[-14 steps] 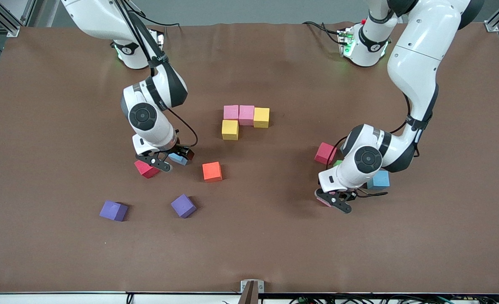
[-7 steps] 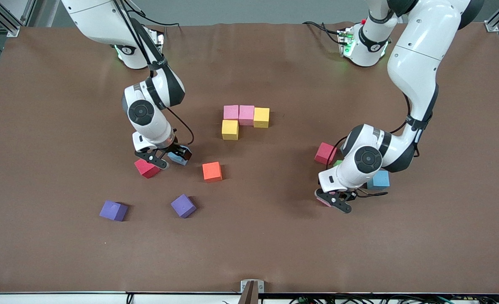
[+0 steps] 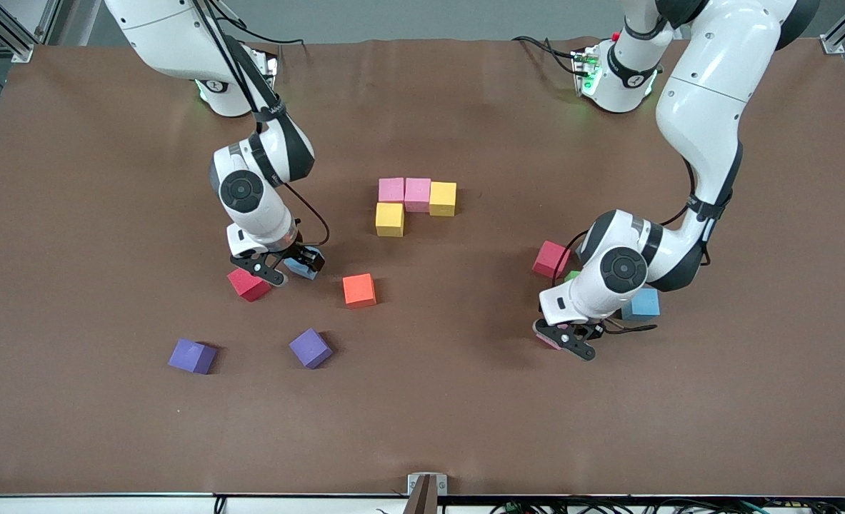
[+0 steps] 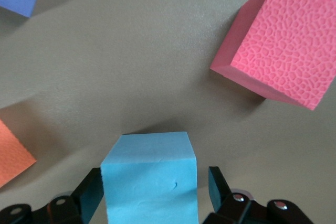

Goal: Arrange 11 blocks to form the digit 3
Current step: 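Close the right gripper on the blue cube and lift it, then carry the blue cube with the right gripper while the left gripper carries pink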

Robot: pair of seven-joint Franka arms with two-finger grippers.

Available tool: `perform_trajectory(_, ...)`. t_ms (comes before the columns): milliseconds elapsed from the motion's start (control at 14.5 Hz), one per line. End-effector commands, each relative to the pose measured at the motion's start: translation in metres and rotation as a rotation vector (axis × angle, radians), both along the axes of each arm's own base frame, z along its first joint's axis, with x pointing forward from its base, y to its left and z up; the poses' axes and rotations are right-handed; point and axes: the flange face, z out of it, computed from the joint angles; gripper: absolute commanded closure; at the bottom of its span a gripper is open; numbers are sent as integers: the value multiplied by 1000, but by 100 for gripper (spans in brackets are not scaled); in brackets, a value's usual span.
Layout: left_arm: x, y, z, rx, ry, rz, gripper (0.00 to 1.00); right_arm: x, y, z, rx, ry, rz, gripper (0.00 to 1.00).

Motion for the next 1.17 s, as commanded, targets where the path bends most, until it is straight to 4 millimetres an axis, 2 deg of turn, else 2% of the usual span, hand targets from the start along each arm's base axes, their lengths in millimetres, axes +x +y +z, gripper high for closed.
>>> perform_trajectory(0, 2, 1, -4, 5, -3, -22, 73, -5, 0, -5, -2, -5, -14, 28)
perform_trajectory(69, 2, 1, -3, 5, -5, -22, 73, -5, 0, -5, -5, -6, -8, 40)
perform_trajectory(207, 2, 1, -3, 5, -5, -22, 73, -6, 2, -5, -11, -1, 8, 73)
perform_trajectory(276, 3, 2, -3, 6, -6, -22, 73, -6, 3, -4, -21, 0, 32, 82)
perform_trajectory(414, 3, 3, -3, 10, -8, -36, 73, -10, 9, 3, -38, 27, 104, 85)
perform_trajectory(621, 7, 6, 15, 19, -33, -153, 74, -16, 36, 29, -21, -4, 218, 85)
perform_trajectory(967, 11, 5, 45, 44, -72, -459, 74, -11, 96, 76, -14, 3, 298, 85)
perform_trajectory(1105, 9, 1, 53, 54, -72, -574, 74, -16, 118, 85, 1, -17, 330, 85)
